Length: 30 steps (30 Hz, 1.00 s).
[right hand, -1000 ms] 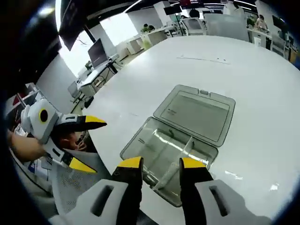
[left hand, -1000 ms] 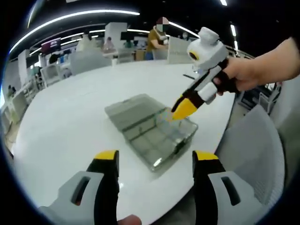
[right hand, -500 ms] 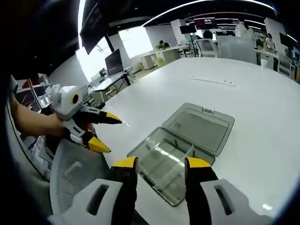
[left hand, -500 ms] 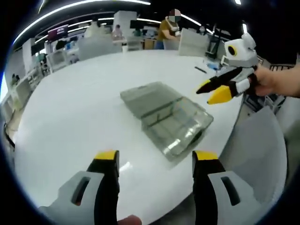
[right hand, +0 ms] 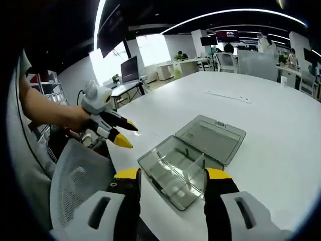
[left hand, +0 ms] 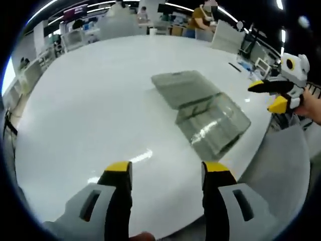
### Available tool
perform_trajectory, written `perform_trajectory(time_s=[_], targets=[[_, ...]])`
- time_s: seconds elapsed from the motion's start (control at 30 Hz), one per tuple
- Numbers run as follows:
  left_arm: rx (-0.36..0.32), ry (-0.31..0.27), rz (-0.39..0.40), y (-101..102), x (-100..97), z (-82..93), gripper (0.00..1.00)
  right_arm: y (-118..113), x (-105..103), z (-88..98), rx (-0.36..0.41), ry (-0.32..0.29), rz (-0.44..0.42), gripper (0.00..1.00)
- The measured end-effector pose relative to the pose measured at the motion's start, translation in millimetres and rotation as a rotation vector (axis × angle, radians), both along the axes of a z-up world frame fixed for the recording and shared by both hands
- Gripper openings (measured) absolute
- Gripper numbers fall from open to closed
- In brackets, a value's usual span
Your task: Insert the divider into the dual guide fixture by aligning both edges with the guide slots and pushing it downward to the bottom, including one-sided entry, uneven engagement, binding, and posture correction.
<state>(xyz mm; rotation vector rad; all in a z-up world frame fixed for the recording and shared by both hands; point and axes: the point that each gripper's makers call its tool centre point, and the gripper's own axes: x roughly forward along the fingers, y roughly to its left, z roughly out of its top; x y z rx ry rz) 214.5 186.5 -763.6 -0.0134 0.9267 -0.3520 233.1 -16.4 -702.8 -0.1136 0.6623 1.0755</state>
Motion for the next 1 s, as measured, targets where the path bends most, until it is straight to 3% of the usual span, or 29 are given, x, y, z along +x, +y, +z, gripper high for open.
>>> perform_trajectory(time_s=[0.33, 0.47, 1.0], targets=[[0.029, 0.060, 0.021, -2, 12.7, -12.4, 0.51, -15, -3, -5.0, -0.018, -0.027, 0.005, 0.49], [0.049, 0.108, 0.044, 1, 12.7, -20.1, 0.51, -17, -2, -4.7, -0.025, -0.046, 0.012, 0.50], [0.100, 0.197, 0.106, 12, 23.6, -33.2, 0.50, -21, -2, -2.4, -0.043, -0.076, 0.032, 0.53]])
